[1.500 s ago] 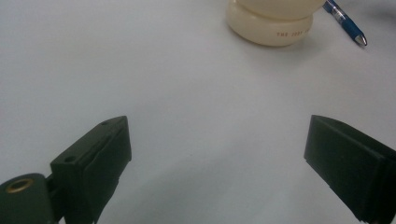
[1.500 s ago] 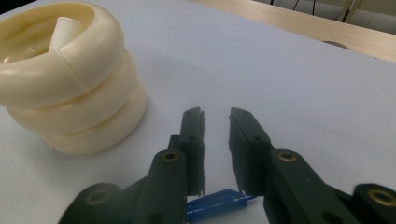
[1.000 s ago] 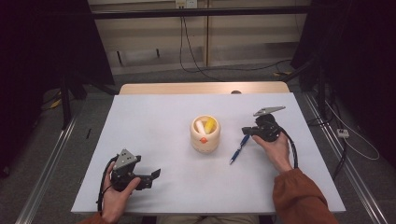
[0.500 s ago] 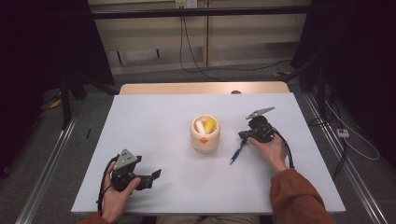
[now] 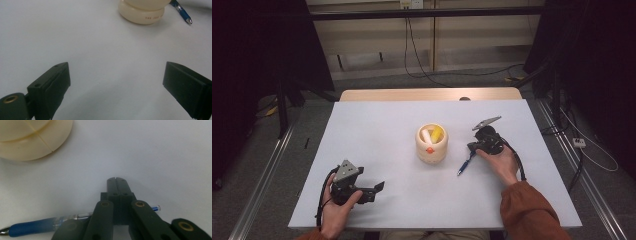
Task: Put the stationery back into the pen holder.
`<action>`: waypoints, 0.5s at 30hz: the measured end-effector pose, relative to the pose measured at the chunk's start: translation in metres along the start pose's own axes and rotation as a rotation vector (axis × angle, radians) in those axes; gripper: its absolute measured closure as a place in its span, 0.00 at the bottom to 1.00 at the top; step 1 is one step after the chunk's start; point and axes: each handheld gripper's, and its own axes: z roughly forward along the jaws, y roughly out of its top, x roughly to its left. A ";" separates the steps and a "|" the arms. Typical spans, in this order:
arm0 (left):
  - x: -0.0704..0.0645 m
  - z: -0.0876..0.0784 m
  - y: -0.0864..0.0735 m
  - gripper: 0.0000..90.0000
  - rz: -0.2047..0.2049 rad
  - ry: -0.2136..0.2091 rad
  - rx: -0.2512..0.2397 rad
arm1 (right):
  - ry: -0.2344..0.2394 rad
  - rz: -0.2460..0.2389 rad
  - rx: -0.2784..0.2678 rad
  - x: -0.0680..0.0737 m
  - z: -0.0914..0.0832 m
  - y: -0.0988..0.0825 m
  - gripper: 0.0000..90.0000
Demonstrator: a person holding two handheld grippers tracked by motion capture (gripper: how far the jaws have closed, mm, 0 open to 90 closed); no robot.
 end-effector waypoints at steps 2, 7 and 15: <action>0.000 0.000 0.000 0.08 0.000 0.001 0.001 | 0.000 0.007 0.003 -0.001 -0.001 -0.001 1.00; 0.000 0.000 0.000 0.09 0.000 0.001 0.001 | -0.006 0.019 0.018 -0.001 -0.005 -0.004 1.00; 0.000 0.000 0.000 0.09 -0.001 0.001 0.001 | -0.007 0.014 0.045 0.000 -0.010 -0.008 1.00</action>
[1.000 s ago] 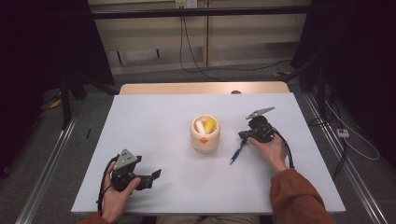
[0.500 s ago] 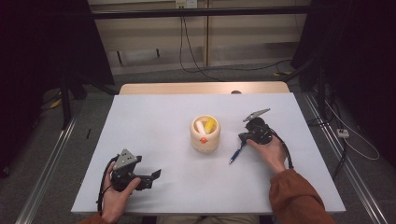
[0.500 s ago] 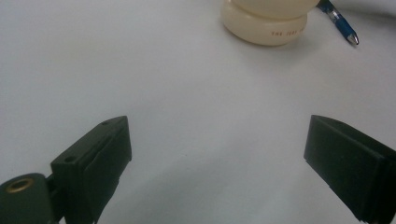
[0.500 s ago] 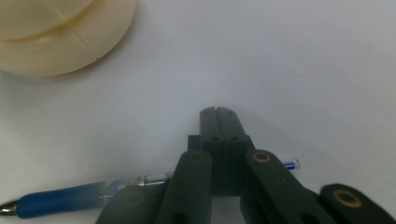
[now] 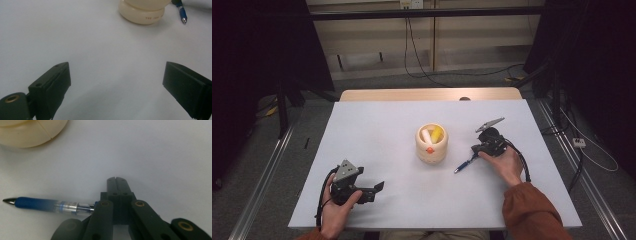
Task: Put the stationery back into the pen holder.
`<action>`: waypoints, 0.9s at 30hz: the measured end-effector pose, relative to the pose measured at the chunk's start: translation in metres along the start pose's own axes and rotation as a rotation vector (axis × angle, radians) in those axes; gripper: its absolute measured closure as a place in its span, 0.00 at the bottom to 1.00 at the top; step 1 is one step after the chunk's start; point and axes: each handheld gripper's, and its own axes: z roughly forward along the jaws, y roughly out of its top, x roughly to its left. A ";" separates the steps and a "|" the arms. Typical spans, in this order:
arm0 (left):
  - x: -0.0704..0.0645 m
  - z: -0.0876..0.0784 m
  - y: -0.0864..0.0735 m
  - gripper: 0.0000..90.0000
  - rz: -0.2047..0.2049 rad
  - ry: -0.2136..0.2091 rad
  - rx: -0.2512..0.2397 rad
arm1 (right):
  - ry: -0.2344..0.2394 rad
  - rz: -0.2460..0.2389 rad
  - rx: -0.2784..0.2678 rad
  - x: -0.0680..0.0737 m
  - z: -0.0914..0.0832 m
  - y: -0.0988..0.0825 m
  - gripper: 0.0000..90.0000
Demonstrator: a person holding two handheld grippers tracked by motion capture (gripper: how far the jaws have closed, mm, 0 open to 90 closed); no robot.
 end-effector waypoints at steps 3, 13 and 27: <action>0.000 0.000 0.000 0.09 -0.001 0.000 -0.001 | 0.004 0.010 0.010 -0.001 -0.002 -0.002 1.00; 0.001 0.000 0.000 0.08 -0.008 0.015 -0.004 | -0.012 0.004 0.026 0.000 -0.011 -0.012 1.00; 0.001 0.000 0.000 0.08 -0.007 0.015 0.002 | 0.008 0.010 0.034 0.001 -0.022 -0.026 1.00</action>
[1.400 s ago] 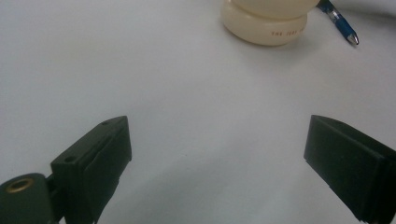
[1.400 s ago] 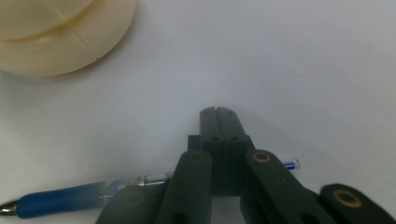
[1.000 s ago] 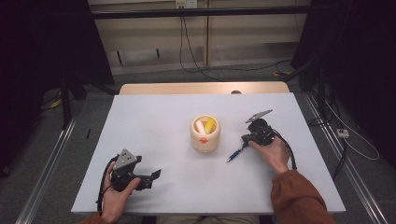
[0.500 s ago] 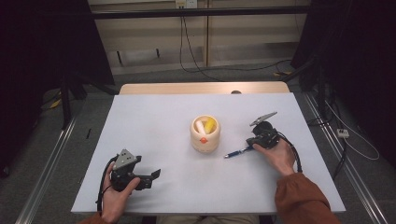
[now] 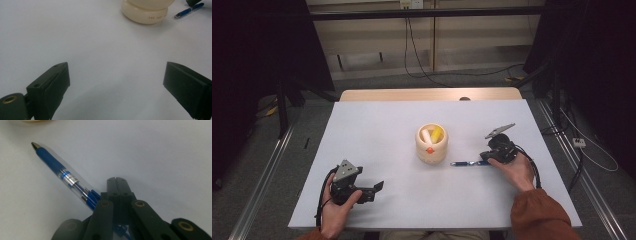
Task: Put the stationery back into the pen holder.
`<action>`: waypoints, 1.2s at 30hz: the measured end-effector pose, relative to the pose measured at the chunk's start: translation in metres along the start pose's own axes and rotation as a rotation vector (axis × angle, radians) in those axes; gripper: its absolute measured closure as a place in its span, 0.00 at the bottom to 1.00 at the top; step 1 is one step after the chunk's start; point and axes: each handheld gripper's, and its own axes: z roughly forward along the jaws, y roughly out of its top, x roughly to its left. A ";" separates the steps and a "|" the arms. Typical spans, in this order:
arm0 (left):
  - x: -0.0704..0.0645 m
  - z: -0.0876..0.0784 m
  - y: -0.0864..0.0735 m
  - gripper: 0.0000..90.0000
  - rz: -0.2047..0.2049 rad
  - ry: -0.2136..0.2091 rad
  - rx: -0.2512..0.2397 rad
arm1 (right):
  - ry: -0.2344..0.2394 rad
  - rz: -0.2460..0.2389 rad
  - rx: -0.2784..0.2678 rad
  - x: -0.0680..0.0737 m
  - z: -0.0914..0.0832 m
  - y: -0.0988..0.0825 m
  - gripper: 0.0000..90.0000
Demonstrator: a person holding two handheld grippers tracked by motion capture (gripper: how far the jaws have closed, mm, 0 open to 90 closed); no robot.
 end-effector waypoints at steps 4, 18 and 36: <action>0.000 0.000 0.000 0.07 0.001 -0.011 -0.007 | 0.001 -0.006 0.000 0.002 -0.002 -0.003 1.00; 0.001 0.000 0.000 0.06 -0.004 0.004 0.001 | 0.032 -0.014 0.006 0.010 -0.011 -0.017 1.00; 0.000 0.001 0.000 0.06 -0.013 0.007 0.001 | 0.074 0.005 0.007 0.016 -0.017 -0.027 1.00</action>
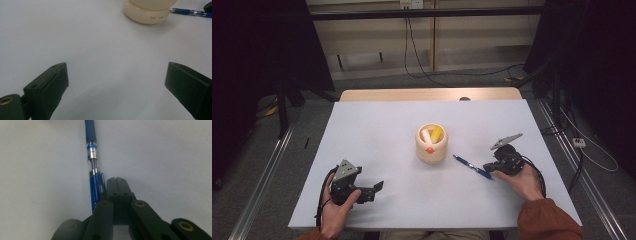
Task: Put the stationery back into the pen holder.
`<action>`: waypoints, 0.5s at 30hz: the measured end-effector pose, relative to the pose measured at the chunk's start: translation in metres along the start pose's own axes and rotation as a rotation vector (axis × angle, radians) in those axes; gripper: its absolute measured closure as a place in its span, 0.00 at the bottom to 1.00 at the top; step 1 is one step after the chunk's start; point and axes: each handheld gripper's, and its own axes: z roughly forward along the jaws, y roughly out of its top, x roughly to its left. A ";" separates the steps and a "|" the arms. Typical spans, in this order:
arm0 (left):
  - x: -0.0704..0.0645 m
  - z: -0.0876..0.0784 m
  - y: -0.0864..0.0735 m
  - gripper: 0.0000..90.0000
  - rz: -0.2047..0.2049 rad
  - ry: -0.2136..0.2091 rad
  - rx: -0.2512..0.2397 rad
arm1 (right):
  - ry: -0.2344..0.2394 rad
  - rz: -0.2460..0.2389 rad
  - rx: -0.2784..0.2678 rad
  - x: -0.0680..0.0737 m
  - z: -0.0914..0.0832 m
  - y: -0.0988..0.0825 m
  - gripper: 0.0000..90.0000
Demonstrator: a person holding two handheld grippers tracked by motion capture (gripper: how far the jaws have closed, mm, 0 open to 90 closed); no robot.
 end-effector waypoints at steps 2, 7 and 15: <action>0.000 0.000 0.000 0.06 0.005 0.000 0.002 | 0.003 0.000 0.002 0.000 0.000 0.000 1.00; 0.000 0.000 0.000 0.06 0.005 0.001 0.001 | -0.005 -0.027 -0.008 0.001 0.000 0.000 1.00; 0.000 0.000 0.000 0.06 0.003 -0.001 0.003 | -0.012 -0.001 -0.078 -0.005 -0.007 -0.001 0.94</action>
